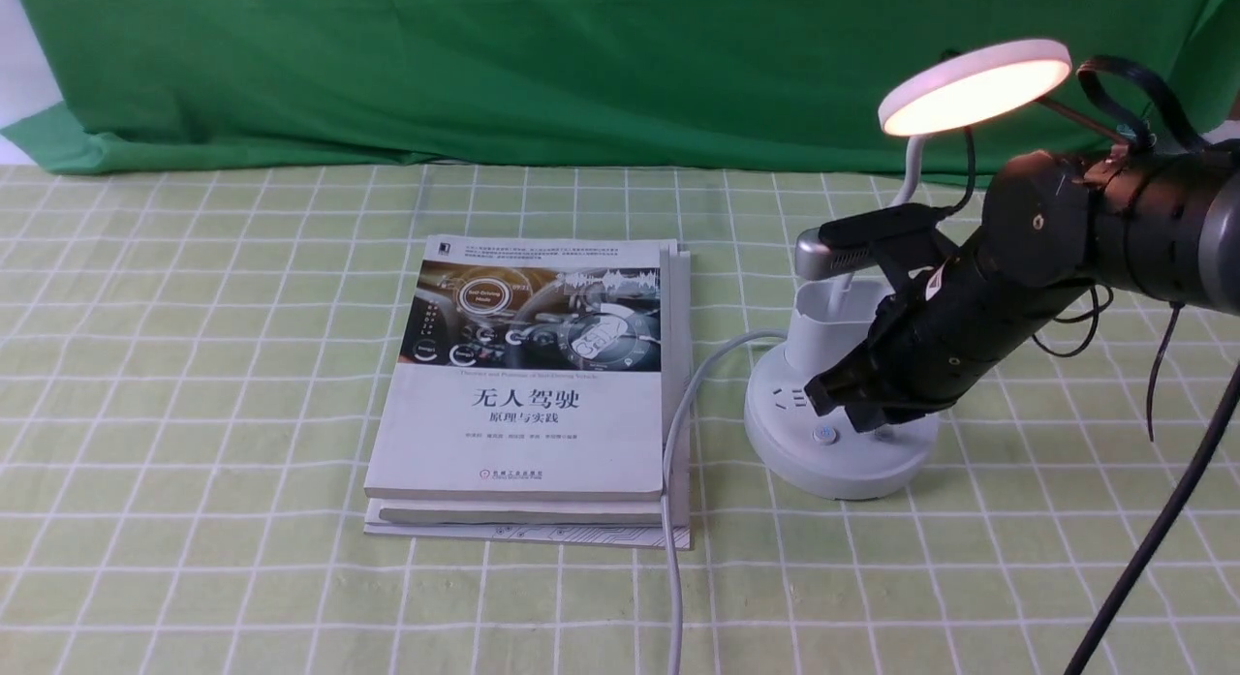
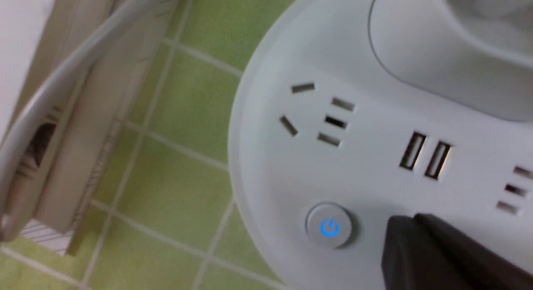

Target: Turn on the table lamp on the green coffee tablecloth with your hand.

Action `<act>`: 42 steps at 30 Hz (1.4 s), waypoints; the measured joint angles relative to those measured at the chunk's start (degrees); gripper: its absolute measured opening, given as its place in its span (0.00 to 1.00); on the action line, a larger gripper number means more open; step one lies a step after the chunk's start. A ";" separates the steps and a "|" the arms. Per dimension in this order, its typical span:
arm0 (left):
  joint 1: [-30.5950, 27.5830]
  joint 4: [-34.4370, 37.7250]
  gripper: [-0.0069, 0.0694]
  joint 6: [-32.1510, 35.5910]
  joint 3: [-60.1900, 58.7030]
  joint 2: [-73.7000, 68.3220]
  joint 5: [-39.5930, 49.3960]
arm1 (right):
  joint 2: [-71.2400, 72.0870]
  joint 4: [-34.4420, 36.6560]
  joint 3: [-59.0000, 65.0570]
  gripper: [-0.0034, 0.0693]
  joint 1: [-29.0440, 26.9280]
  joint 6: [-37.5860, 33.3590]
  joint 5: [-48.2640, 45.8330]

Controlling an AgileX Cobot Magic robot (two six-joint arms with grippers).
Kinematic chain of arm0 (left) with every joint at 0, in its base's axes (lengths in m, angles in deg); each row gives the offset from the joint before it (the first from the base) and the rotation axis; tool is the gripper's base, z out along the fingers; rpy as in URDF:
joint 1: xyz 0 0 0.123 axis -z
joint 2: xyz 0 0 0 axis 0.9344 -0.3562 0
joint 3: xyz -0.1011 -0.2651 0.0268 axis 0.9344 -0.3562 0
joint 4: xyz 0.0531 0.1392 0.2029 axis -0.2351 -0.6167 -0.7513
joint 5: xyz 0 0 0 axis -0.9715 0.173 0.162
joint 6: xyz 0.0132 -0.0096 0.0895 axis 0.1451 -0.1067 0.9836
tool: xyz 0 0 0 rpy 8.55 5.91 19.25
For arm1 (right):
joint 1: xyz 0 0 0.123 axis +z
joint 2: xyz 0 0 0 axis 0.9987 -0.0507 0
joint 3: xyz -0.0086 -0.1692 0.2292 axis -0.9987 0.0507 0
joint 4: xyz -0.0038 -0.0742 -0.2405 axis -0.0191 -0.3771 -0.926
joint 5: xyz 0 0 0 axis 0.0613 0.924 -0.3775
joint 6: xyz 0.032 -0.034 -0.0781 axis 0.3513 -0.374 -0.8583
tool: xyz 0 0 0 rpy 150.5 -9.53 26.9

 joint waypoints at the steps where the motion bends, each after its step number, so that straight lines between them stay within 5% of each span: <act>1: 0.00 0.00 0.12 0.00 0.00 0.00 0.00 | 1.84 0.00 0.56 0.09 0.07 0.00 0.14; 16: 0.00 0.00 0.12 0.00 0.00 0.00 0.00 | 22.57 0.00 20.48 0.09 0.12 2.24 3.50; 31: 0.00 0.00 0.12 0.04 0.00 0.00 0.00 | 53.62 -0.61 30.88 0.11 0.12 13.37 2.64; 40: 0.06 0.00 0.12 0.04 0.00 0.00 0.00 | 63.36 -0.46 37.07 0.08 -1.94 6.08 11.30; 42: 0.12 0.00 0.12 0.04 0.00 0.00 0.00 | 72.63 -0.39 45.07 0.08 -7.56 4.29 16.33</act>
